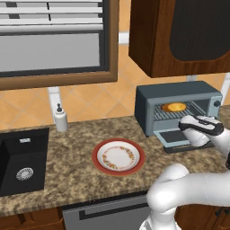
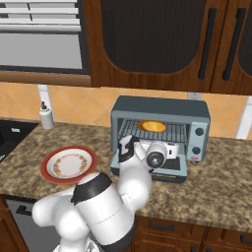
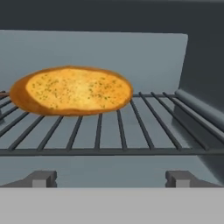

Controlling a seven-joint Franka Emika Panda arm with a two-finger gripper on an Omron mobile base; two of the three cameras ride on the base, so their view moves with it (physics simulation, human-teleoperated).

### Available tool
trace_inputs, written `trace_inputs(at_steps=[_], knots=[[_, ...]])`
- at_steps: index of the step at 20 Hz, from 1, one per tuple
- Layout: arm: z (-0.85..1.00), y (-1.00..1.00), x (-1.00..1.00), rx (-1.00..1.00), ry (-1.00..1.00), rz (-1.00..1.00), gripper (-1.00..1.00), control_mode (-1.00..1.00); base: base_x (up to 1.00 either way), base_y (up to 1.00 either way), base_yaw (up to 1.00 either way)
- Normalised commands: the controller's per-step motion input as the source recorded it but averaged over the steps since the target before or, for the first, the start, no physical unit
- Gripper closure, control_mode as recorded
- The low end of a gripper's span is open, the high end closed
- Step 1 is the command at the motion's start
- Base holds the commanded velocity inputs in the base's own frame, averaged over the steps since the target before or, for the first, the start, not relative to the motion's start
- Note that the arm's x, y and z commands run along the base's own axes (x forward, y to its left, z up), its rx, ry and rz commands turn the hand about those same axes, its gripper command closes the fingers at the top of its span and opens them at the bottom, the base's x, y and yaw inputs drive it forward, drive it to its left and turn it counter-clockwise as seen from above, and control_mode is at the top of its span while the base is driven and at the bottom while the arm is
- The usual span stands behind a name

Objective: Pick up the kebab skewer and baguette bread, and place them inside the toaster oven. Close the toaster oven door and start by setting the timer.

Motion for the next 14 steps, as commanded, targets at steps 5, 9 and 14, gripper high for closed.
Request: trace_inputs(at_steps=[5,9,14], knots=[[0.0,-0.21,-0.31,0.0,0.0,0.0,-1.0,-1.0,0.0,0.0,0.0],[0.0,-0.22,-0.39,0.0,0.03,0.0,-1.0,-1.0,0.0,0.0,0.0],[-0.08,-0.17,-0.66,0.0,0.11,0.0,-1.0,-1.0,0.0,0.0,0.0]])
